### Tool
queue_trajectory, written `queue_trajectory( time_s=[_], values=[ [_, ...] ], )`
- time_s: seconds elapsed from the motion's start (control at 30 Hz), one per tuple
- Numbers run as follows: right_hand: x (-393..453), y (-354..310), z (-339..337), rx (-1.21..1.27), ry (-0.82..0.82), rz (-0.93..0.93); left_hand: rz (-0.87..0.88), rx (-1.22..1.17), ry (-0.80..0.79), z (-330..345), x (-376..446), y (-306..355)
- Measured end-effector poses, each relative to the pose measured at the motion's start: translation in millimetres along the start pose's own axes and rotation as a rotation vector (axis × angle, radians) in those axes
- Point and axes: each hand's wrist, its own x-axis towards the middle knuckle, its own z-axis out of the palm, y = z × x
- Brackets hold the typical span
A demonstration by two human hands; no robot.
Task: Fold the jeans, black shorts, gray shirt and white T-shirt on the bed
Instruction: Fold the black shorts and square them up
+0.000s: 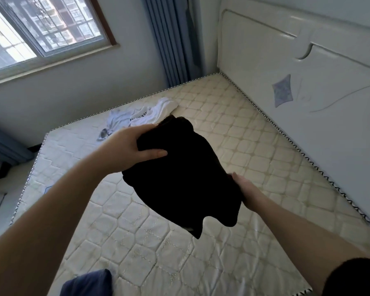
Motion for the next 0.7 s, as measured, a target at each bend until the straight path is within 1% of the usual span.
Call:
queue_trajectory(
  time_s=[0.07,0.13,0.27,0.37,0.53,0.6,0.7],
  values=[
    [5.4,-5.7,-4.7,0.116,0.022,-0.017,-0.056,-0.053,0.039,3.7,-1.1,-7.7],
    [8.7,-14.1,-11.5,0.194,0.006,-0.037,-0.133,-0.121,0.071,9.0,-5.4,-22.1],
    [11.2,-32.7,-34.0,0.272,0.077,-0.091,-0.309,-0.244,0.133,28.1,-24.3,-62.6],
    [7.4,-48.2,-54.2,0.182,0.093,-0.127,-0.391,-0.348,0.148,53.0,-40.3,-88.5],
    [-1.7,-69.9,-82.3,0.069,-0.015,-0.131,-0.479,-0.512,0.109,100.8,-60.5,-110.9],
    [-7.4,-76.4,-90.5,-0.017,-0.020,-0.131,-0.504,-0.569,0.120,115.6,-67.4,-118.2],
    [-18.0,-82.9,-97.8,-0.166,-0.012,-0.145,-0.534,-0.588,0.134,133.8,-78.7,-130.5]
  ],
)
